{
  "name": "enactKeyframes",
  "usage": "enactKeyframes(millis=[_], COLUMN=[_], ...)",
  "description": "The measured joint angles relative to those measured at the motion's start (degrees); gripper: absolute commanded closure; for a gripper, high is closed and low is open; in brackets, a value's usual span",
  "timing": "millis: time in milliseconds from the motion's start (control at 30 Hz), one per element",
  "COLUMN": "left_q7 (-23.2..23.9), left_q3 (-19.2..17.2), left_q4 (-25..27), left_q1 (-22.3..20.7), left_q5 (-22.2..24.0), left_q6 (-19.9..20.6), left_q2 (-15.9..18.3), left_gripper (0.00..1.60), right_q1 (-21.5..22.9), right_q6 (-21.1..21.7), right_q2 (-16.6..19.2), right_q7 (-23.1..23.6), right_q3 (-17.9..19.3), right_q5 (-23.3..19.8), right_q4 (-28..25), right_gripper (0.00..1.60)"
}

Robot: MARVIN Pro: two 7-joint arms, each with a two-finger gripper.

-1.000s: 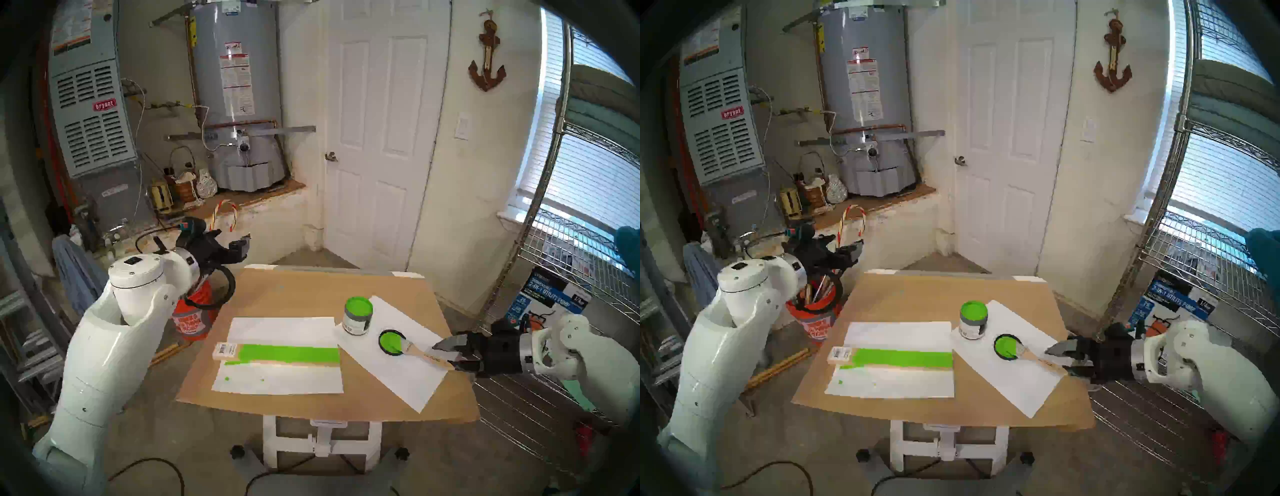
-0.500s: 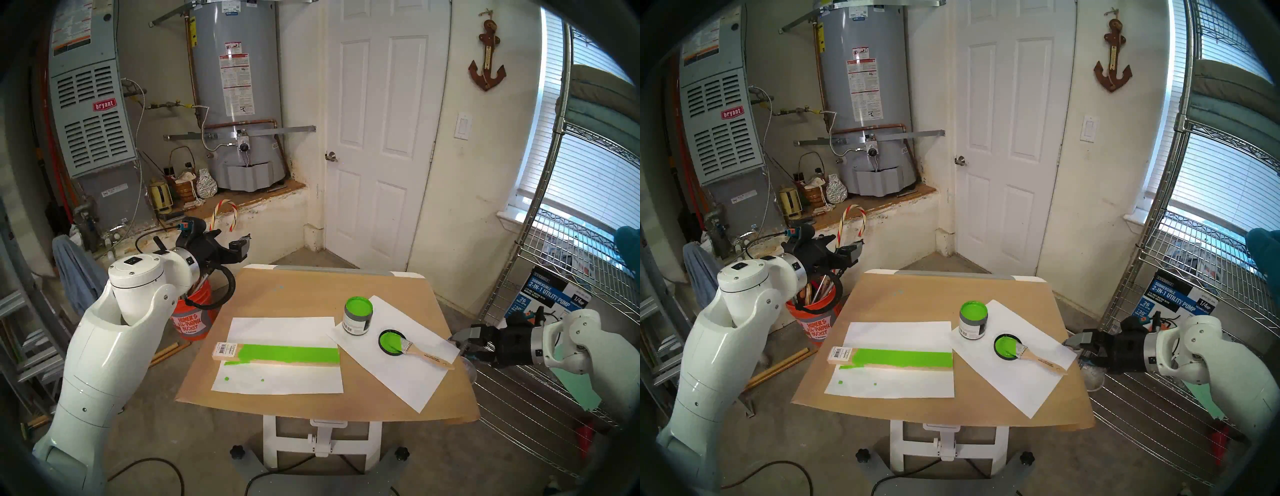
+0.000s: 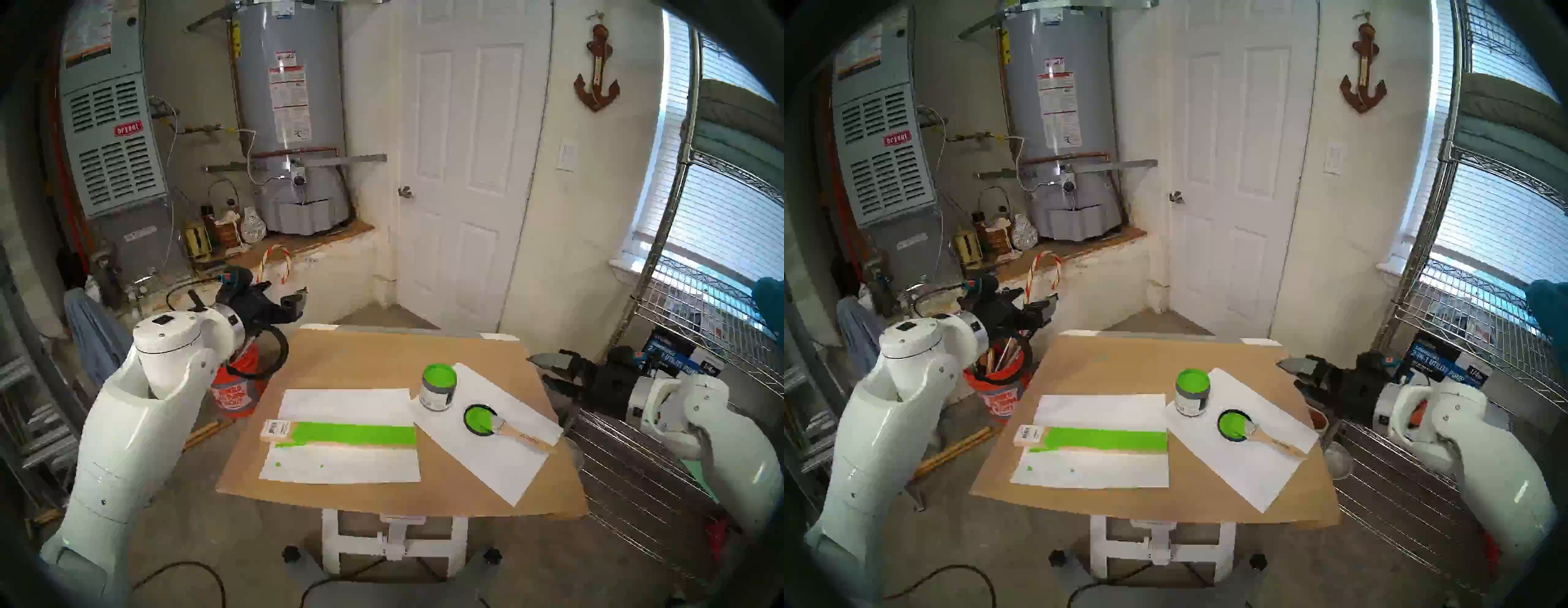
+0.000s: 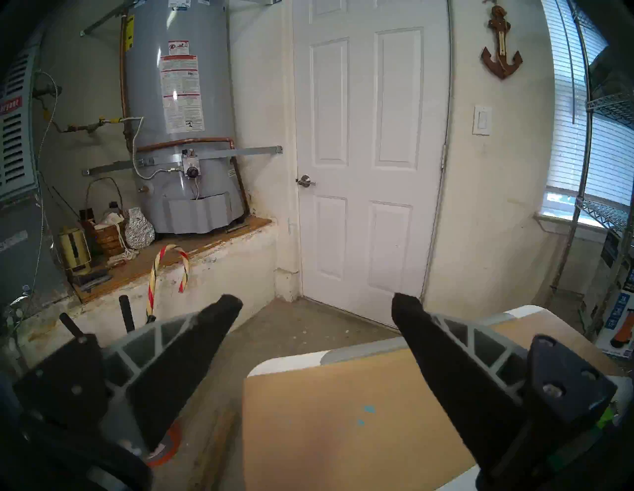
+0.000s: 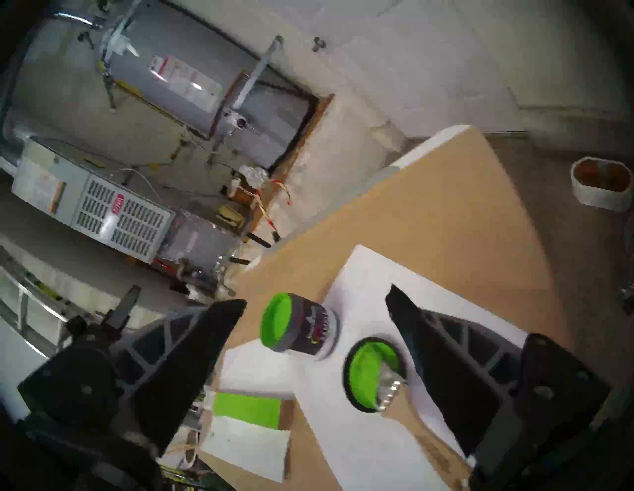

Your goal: Pick up brush, dip the brush into paint, and paint the wood

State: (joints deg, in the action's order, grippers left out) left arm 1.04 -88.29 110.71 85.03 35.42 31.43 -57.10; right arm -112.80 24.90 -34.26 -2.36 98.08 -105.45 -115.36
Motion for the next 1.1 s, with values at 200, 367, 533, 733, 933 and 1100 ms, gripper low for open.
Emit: enactKeyframes(millis=[200,367,533,733,933,1100], left_q7=[0.0,0.0,0.0,0.0,0.0,0.0], left_q3=[0.0,0.0,0.0,0.0,0.0,0.0], left_q4=[0.0,-0.1,-0.1,-0.1,-0.1,-0.1], left_q1=[0.0,0.0,0.0,0.0,0.0,0.0], left_q5=[0.0,0.0,0.0,0.0,0.0,0.0], left_q6=[0.0,0.0,0.0,0.0,0.0,0.0], left_q2=[0.0,0.0,0.0,0.0,0.0,0.0], left_gripper=[0.00,0.00,0.00,0.00,0.00,0.00], right_q1=[3.2,6.4,9.1,12.4,16.1,19.2], right_q6=[-5.4,-10.3,-12.7,-14.3,-16.5,-18.0], right_q2=[-3.4,-6.2,-7.3,-8.0,-9.6,-11.0], right_q7=[-2.6,-5.2,-7.8,-10.8,-14.0,-16.2], right_q3=[-5.5,-10.2,-14.7,-19.8,-22.9,-24.6], right_q5=[1.8,5.0,11.0,20.2,31.2,39.8], right_q4=[-3.8,-6.8,-8.7,-8.9,-8.5,-7.8], right_gripper=[0.00,0.00,0.03,0.13,0.11,0.01])
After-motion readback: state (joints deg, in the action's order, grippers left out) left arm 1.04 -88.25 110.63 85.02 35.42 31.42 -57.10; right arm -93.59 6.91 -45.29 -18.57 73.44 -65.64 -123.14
